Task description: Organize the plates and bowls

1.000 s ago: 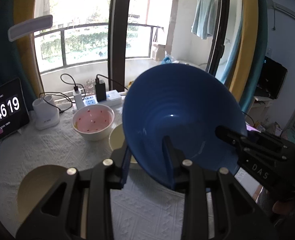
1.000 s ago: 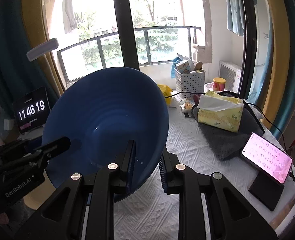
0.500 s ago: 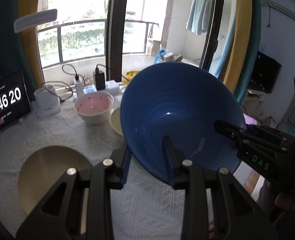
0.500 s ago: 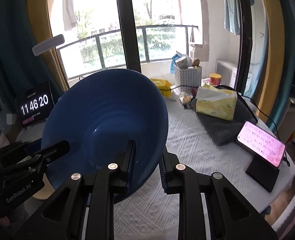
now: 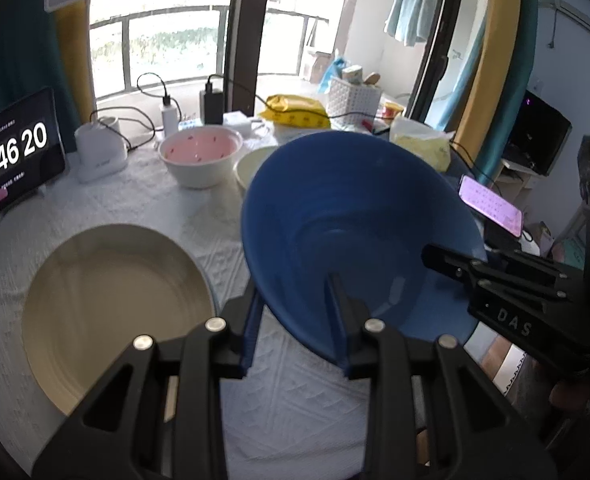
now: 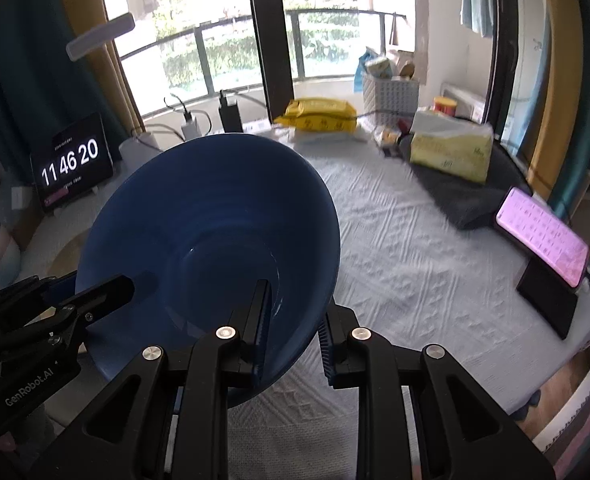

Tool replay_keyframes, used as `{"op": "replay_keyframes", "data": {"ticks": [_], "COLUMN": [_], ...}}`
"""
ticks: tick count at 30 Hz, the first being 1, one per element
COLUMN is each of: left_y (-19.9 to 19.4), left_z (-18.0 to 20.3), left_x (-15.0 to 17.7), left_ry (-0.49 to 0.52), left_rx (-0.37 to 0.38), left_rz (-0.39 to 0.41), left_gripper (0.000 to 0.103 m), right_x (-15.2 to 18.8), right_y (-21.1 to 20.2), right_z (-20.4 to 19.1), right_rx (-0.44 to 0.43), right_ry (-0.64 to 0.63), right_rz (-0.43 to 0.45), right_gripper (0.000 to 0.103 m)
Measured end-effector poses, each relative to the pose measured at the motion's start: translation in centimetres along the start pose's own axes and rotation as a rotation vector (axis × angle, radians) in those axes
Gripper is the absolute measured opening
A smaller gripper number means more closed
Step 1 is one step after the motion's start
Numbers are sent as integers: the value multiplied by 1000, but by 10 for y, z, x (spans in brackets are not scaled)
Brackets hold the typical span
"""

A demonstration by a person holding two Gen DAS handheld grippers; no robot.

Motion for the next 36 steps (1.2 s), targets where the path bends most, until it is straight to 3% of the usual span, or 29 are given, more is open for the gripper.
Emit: {"op": "replay_keyframes", "data": {"ticks": [15, 19, 28, 36], "left_y": [10, 9, 0, -8], "left_z": [-11, -15, -17, -12], "left_x": [13, 14, 8, -6], "left_ry": [-31, -36, -40, -22], "left_rx": [17, 9, 4, -8], "left_rz": [-63, -61, -32, 1], "left_gripper": [31, 32, 33, 33], "right_x": [13, 10, -5, -11], "right_y": [26, 25, 17, 15], "right_z": [0, 4, 19, 13], "right_rx": [-65, -38, -13, -40], "right_ry": [38, 25, 37, 21], "right_rz": [-116, -97, -38, -23], "right_gripper": [25, 36, 37, 37]}}
Point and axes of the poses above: each gripper's, at about its wrist camera, not at the fingertips, and y roughly the way its jaws point, z to its right, x to its underside, the point moved 5 cm from there along y, roughly the way its jaws point, and after that the axes turned 13 degrees about x, right-handed, at the moved point
